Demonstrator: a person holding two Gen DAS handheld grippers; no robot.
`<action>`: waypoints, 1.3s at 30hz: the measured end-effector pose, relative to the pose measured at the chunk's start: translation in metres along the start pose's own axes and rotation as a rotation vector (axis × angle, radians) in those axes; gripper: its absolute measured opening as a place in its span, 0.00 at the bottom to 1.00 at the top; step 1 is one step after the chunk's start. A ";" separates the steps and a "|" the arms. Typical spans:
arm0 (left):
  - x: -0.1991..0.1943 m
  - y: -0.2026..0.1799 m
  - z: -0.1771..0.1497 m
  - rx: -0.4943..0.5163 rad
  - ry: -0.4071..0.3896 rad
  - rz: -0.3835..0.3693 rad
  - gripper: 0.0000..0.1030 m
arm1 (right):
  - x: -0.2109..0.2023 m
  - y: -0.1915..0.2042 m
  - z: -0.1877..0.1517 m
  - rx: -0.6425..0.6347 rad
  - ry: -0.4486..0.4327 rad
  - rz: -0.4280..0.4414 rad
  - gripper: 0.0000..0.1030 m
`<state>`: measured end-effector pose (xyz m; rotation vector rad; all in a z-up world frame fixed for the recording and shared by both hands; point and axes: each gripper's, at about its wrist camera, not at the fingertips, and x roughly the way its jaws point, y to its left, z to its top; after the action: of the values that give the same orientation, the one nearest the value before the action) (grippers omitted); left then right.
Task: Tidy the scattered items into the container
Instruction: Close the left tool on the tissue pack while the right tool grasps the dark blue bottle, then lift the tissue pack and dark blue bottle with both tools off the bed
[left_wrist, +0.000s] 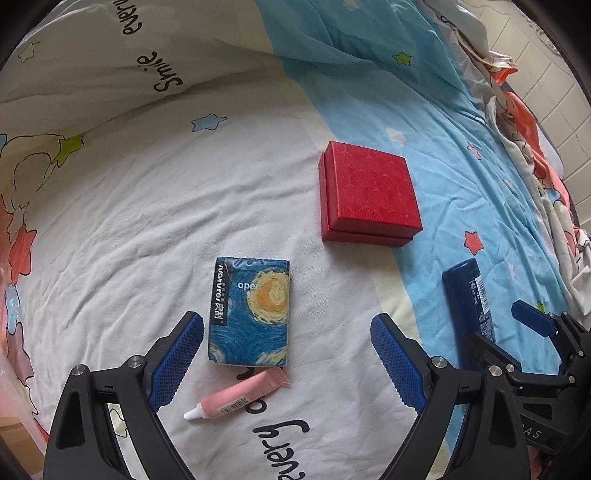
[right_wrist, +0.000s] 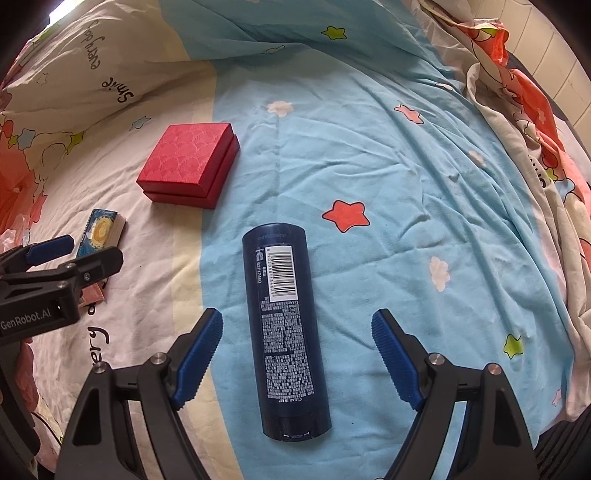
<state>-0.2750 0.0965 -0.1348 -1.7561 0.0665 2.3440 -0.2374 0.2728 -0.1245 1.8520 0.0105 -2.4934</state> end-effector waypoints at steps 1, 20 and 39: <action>0.000 0.001 0.002 0.000 -0.005 0.007 0.91 | 0.001 0.000 0.000 -0.001 0.001 0.001 0.78; 0.025 0.016 0.007 -0.014 0.013 0.009 0.91 | 0.015 0.006 0.002 -0.007 0.010 0.003 0.78; 0.017 0.007 -0.006 0.042 0.019 0.060 0.45 | 0.016 -0.012 -0.007 0.084 0.049 0.064 0.37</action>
<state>-0.2748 0.0909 -0.1535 -1.7812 0.1719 2.3491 -0.2359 0.2846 -0.1420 1.9116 -0.1521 -2.4421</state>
